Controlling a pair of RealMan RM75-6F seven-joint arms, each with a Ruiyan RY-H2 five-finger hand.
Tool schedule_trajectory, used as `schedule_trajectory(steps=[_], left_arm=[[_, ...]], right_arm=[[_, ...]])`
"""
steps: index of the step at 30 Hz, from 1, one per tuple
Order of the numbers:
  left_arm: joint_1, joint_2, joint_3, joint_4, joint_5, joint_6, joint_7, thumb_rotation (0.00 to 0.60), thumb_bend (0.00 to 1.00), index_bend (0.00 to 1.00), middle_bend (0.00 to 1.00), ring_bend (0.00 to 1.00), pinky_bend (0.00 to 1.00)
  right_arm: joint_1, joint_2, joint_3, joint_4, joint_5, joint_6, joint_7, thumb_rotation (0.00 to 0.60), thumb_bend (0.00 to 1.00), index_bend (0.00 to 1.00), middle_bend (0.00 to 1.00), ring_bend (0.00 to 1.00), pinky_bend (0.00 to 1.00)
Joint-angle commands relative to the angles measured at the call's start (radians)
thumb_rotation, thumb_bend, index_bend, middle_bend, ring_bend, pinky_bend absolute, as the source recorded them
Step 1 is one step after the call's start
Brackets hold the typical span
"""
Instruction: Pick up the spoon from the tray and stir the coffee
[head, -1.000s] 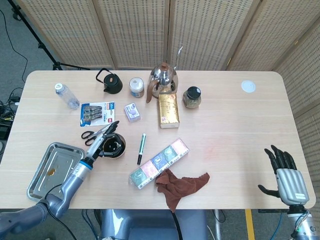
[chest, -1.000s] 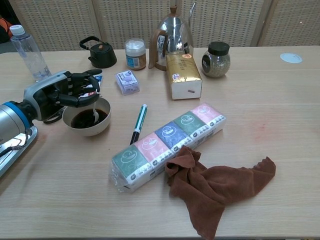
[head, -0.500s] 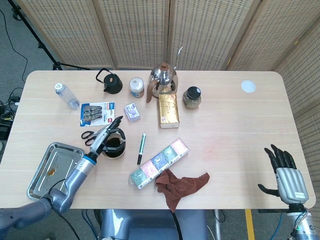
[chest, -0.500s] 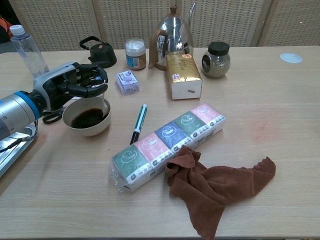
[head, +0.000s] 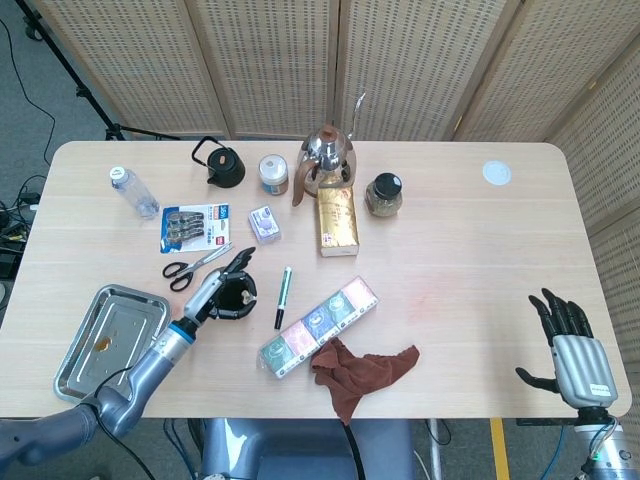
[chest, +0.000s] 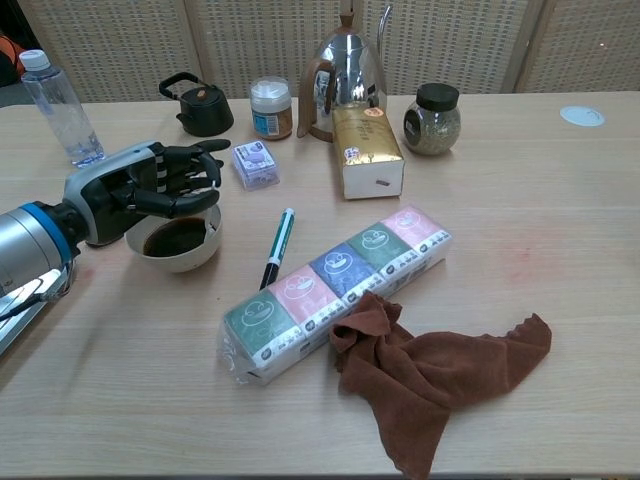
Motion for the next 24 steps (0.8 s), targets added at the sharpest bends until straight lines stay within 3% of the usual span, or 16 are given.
schedule_trajectory(steps=[1, 8, 16, 24], left_arm=[[0.01, 0.013, 0.014, -0.006, 0.007, 0.006, -0.019, 0.6, 0.42, 0.64, 0.0, 0.0, 0.0], [0.031, 0.022, 0.025, 0.041, 0.003, 0.022, -0.042, 0.6, 0.42, 0.64, 0.0, 0.0, 0.0], [0.02, -0.019, -0.003, 0.128, -0.026, -0.001, -0.045, 0.6, 0.42, 0.64, 0.0, 0.0, 0.0], [-0.006, -0.048, -0.03, 0.138, -0.032, -0.004, 0.001, 0.6, 0.42, 0.64, 0.0, 0.0, 0.0]], right_arm=[[0.0, 0.0, 0.0, 0.0, 0.0, -0.001, 0.0, 0.6, 0.0, 0.0, 0.0, 0.0, 0.0], [0.001, -0.002, -0.002, -0.001, 0.0, -0.002, -0.005, 0.6, 0.0, 0.0, 0.0, 0.0, 0.0], [0.003, -0.006, -0.003, -0.001, 0.002, -0.006, -0.012, 0.6, 0.0, 0.0, 0.0, 0.0, 0.0], [0.005, -0.003, 0.002, -0.001, 0.01, -0.008, -0.006, 0.6, 0.0, 0.0, 0.0, 0.0, 0.0]])
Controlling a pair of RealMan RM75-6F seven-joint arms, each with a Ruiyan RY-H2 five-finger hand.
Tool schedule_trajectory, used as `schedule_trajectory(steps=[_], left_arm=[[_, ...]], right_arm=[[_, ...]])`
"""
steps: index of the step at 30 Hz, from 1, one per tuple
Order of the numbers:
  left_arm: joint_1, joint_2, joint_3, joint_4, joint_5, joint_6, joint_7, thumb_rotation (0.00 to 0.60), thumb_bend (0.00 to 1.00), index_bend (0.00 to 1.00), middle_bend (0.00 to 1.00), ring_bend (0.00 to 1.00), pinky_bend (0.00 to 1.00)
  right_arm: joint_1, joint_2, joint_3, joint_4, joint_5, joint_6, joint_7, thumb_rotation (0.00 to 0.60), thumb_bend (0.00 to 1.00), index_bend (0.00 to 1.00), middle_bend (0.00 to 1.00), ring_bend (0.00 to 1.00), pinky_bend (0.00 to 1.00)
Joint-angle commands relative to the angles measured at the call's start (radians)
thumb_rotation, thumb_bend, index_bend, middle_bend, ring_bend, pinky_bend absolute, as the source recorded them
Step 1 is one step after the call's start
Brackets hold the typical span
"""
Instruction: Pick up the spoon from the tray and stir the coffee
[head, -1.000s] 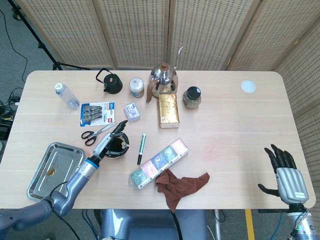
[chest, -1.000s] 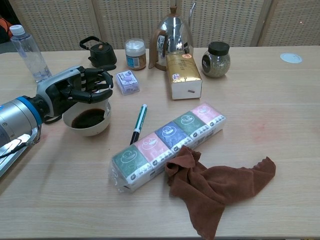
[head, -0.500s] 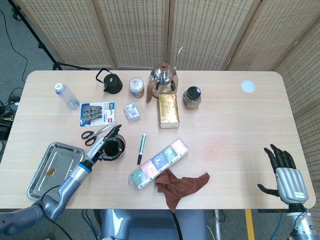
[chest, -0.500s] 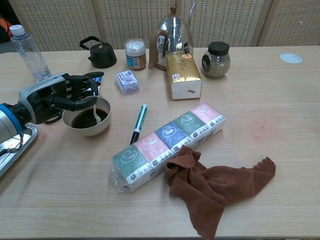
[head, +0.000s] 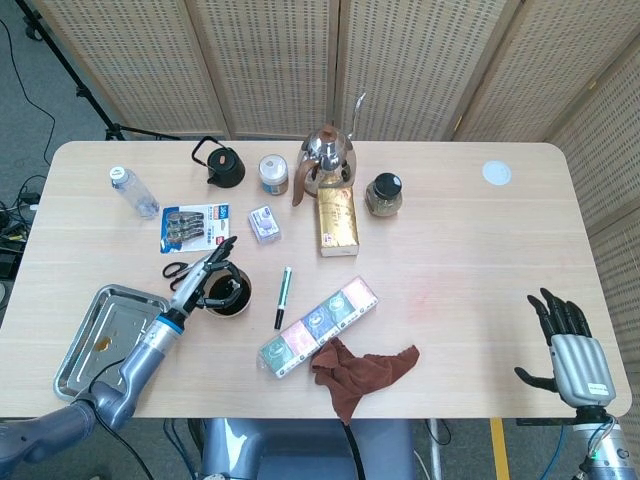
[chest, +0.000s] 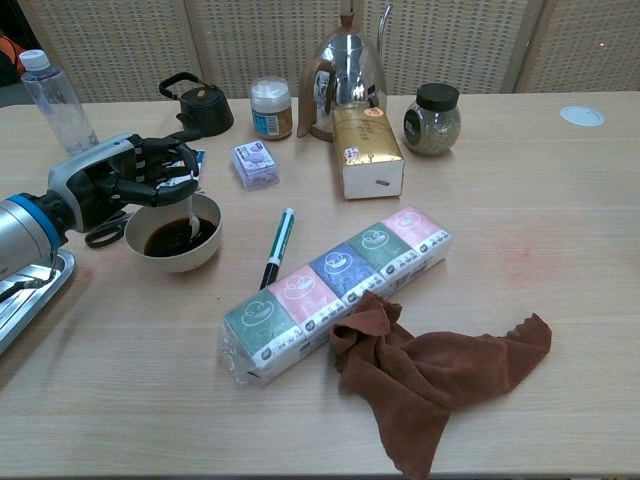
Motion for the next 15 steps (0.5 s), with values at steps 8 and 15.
schedule_trajectory(steps=[8, 15], left_arm=[[-0.014, -0.019, -0.003, -0.032, -0.004, -0.017, 0.045, 0.6, 0.42, 0.64, 0.0, 0.0, 0.0], [0.011, -0.011, 0.027, -0.06, 0.019, 0.015, 0.014, 0.6, 0.42, 0.64, 0.0, 0.0, 0.0]], right_arm=[[-0.001, 0.005, 0.0, -0.002, -0.005, 0.004, 0.007, 0.6, 0.0, 0.0, 0.0, 0.0, 0.0], [0.0, 0.006, -0.002, -0.005, -0.008, 0.003, 0.007, 0.6, 0.0, 0.0, 0.0, 0.0, 0.0]])
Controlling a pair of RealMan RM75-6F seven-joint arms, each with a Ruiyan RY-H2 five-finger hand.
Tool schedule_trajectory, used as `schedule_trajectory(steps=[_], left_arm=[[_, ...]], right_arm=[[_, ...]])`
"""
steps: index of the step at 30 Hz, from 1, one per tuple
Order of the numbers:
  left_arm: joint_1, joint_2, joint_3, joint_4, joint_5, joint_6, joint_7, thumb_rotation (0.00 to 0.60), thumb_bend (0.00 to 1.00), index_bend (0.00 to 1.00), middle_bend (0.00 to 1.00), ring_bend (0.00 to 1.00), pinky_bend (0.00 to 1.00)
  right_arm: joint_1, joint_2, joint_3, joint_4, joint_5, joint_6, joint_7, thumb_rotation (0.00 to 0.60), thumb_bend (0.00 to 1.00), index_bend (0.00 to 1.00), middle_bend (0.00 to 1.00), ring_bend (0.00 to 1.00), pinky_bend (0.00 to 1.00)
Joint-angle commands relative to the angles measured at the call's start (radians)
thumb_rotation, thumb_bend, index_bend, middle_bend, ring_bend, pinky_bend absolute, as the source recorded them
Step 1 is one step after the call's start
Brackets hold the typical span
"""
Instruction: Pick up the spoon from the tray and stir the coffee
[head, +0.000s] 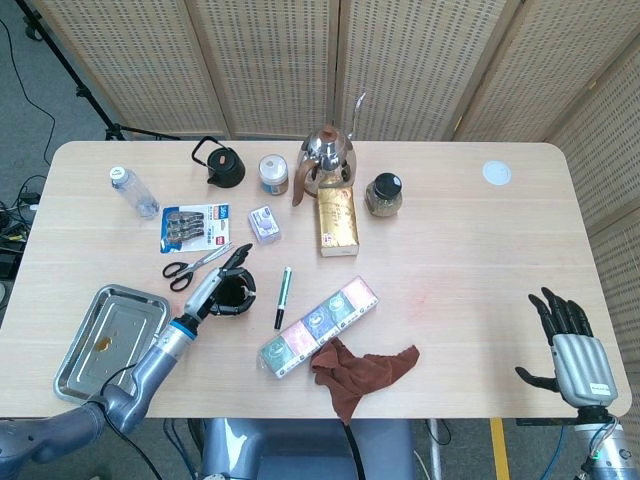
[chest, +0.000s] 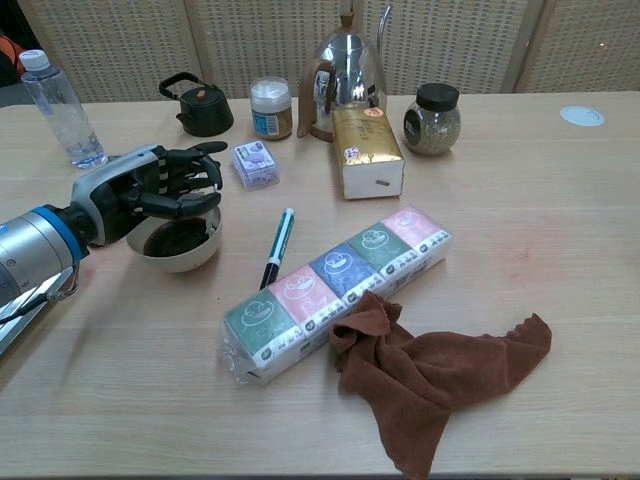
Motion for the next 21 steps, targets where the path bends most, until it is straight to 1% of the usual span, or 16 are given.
schedule_trajectory(steps=[1, 6, 8, 9, 10, 11, 12, 14, 16, 17, 18, 21], left_arm=[[0.019, 0.008, 0.024, -0.011, 0.019, 0.024, -0.023, 0.6, 0.42, 0.64, 0.0, 0.0, 0.0], [0.022, 0.004, 0.033, 0.007, 0.023, 0.022, -0.01, 0.6, 0.4, 0.64, 0.0, 0.0, 0.0], [0.024, -0.001, 0.031, 0.016, 0.024, 0.032, 0.008, 0.6, 0.34, 0.63, 0.0, 0.0, 0.0], [0.026, -0.002, 0.031, 0.018, 0.026, 0.039, 0.015, 0.6, 0.31, 0.61, 0.0, 0.0, 0.0], [0.027, -0.003, 0.031, 0.02, 0.029, 0.046, 0.022, 0.6, 0.26, 0.55, 0.0, 0.0, 0.0], [0.028, -0.003, 0.031, 0.021, 0.031, 0.052, 0.028, 0.6, 0.2, 0.47, 0.0, 0.0, 0.0], [0.03, -0.003, 0.029, 0.023, 0.033, 0.061, 0.035, 0.6, 0.16, 0.4, 0.0, 0.0, 0.0], [0.033, -0.001, 0.027, 0.021, 0.037, 0.079, 0.049, 0.6, 0.05, 0.21, 0.0, 0.0, 0.0], [0.037, 0.008, 0.024, 0.009, 0.044, 0.104, 0.07, 0.6, 0.01, 0.09, 0.0, 0.0, 0.0], [0.039, 0.013, 0.023, 0.002, 0.045, 0.112, 0.077, 0.6, 0.0, 0.04, 0.0, 0.0, 0.0], [0.043, 0.021, 0.022, -0.008, 0.049, 0.126, 0.092, 0.6, 0.0, 0.02, 0.0, 0.0, 0.0], [0.054, 0.049, 0.024, -0.036, 0.058, 0.157, 0.157, 0.6, 0.0, 0.0, 0.0, 0.0, 0.0]], right_arm=[[0.001, -0.001, -0.001, 0.0, 0.0, -0.003, -0.003, 0.6, 0.0, 0.0, 0.0, 0.0, 0.0], [0.002, -0.002, -0.001, -0.001, 0.002, -0.004, -0.007, 0.6, 0.0, 0.0, 0.0, 0.0, 0.0], [0.002, -0.002, -0.001, -0.002, 0.002, -0.004, -0.006, 0.6, 0.0, 0.0, 0.0, 0.0, 0.0], [0.002, -0.002, 0.0, -0.002, 0.003, -0.003, -0.006, 0.6, 0.0, 0.0, 0.0, 0.0, 0.0], [0.002, -0.002, 0.0, -0.002, 0.003, -0.003, -0.006, 0.6, 0.0, 0.0, 0.0, 0.0, 0.0], [0.002, -0.002, 0.0, -0.002, 0.003, -0.003, -0.005, 0.6, 0.0, 0.0, 0.0, 0.0, 0.0], [0.002, -0.001, 0.0, -0.003, 0.003, -0.004, -0.004, 0.6, 0.0, 0.0, 0.0, 0.0, 0.0], [0.002, 0.0, 0.0, -0.004, 0.002, -0.003, -0.002, 0.6, 0.0, 0.0, 0.0, 0.0, 0.0], [0.002, 0.002, 0.0, -0.006, 0.0, -0.001, 0.0, 0.6, 0.0, 0.0, 0.0, 0.0, 0.0], [0.001, 0.002, 0.0, -0.006, -0.001, -0.001, 0.001, 0.6, 0.0, 0.0, 0.0, 0.0, 0.0], [0.001, 0.003, -0.001, -0.007, -0.003, 0.0, 0.001, 0.6, 0.0, 0.0, 0.0, 0.0, 0.0], [0.001, 0.004, -0.002, -0.009, -0.006, 0.001, 0.003, 0.6, 0.0, 0.0, 0.0, 0.0, 0.0]])
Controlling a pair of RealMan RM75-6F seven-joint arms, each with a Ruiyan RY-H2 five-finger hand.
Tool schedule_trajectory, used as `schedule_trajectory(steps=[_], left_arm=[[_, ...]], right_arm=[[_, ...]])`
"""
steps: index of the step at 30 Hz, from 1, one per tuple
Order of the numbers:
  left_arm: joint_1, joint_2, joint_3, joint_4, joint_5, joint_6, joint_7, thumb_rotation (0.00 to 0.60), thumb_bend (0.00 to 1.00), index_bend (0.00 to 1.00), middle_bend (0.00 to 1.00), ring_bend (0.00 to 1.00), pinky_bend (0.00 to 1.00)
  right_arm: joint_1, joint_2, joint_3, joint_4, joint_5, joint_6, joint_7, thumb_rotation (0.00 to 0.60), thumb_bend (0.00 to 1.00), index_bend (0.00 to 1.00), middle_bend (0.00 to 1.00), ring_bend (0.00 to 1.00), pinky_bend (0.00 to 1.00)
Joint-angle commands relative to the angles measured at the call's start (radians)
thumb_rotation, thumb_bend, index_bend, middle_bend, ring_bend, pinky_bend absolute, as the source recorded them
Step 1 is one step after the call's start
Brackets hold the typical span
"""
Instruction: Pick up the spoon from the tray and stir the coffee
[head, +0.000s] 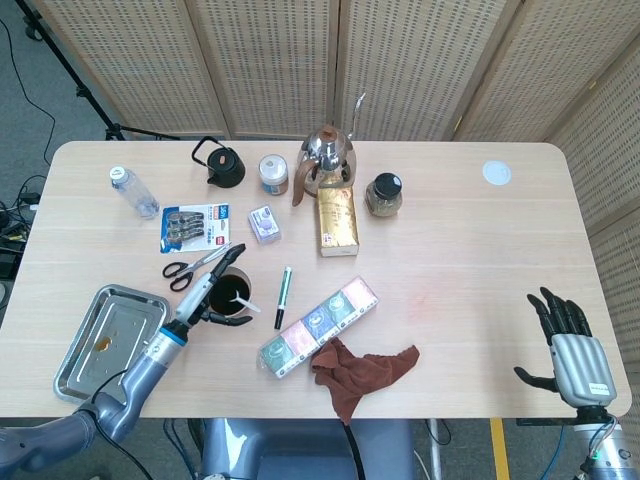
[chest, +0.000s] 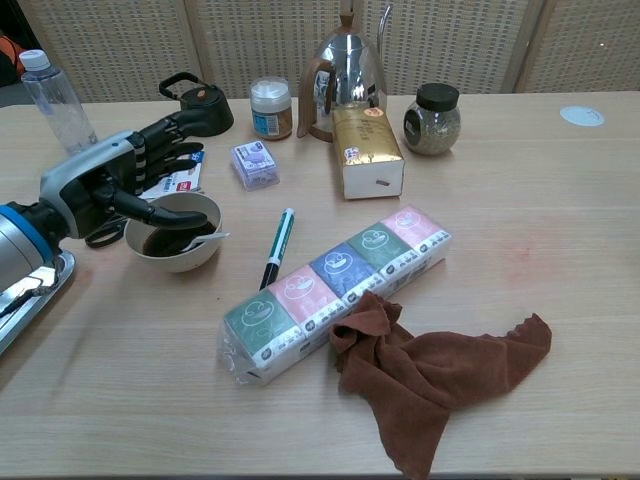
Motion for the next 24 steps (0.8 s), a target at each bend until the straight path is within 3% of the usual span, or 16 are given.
schedule_trajectory(steps=[1, 7, 12, 19, 24], left_arm=[[0.016, 0.038, 0.002, -0.036, 0.014, 0.037, 0.085, 0.6, 0.0, 0.0, 0.0, 0.0, 0.0], [0.075, 0.14, 0.02, -0.124, 0.021, 0.115, 0.402, 0.6, 0.0, 0.0, 0.0, 0.0, 0.0], [0.158, 0.296, 0.052, -0.292, 0.007, 0.179, 0.683, 0.6, 0.0, 0.0, 0.0, 0.0, 0.0], [0.251, 0.493, 0.095, -0.522, -0.121, 0.138, 0.949, 0.6, 0.0, 0.0, 0.0, 0.0, 0.0], [0.307, 0.557, 0.115, -0.614, -0.139, 0.165, 1.003, 0.6, 0.0, 0.0, 0.0, 0.0, 0.0]], right_arm=[[0.0, 0.001, -0.001, -0.002, -0.002, 0.001, 0.001, 0.6, 0.0, 0.0, 0.0, 0.0, 0.0], [-0.002, 0.004, -0.001, -0.007, -0.007, 0.006, 0.003, 0.6, 0.0, 0.0, 0.0, 0.0, 0.0], [-0.004, 0.006, -0.003, -0.011, -0.016, 0.013, 0.002, 0.6, 0.0, 0.0, 0.0, 0.0, 0.0], [-0.006, 0.007, -0.011, -0.008, -0.051, 0.028, 0.008, 0.6, 0.0, 0.0, 0.0, 0.0, 0.0], [-0.01, 0.002, -0.013, -0.002, -0.07, 0.046, 0.012, 0.6, 0.0, 0.0, 0.0, 0.0, 0.0]])
